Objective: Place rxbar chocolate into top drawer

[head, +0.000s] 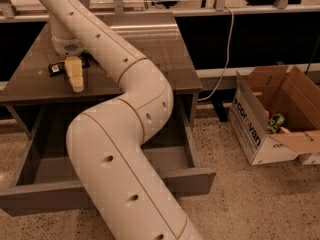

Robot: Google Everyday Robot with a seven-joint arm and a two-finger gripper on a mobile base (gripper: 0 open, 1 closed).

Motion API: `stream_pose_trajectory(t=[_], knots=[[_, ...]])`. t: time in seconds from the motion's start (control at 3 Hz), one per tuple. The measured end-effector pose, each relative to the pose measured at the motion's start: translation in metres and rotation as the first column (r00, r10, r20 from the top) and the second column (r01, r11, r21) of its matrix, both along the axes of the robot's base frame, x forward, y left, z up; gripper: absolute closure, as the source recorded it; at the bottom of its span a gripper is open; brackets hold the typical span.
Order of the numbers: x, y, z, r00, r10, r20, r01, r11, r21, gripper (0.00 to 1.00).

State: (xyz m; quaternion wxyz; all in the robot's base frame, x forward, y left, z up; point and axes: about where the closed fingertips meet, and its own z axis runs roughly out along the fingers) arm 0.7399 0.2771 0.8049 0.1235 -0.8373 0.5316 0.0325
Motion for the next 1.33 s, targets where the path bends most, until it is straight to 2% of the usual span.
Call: stream_pose_trajectory(t=[0.33,1.33], knots=[[-0.0008,0.0021,-0.0006,1.0000,0.006,-0.001,-0.006,1.000,-0.003,0.08],[-0.0013,0.0020,0.0035,1.0000,0.006,-0.001,-0.006,1.000,-0.003,0.74]])
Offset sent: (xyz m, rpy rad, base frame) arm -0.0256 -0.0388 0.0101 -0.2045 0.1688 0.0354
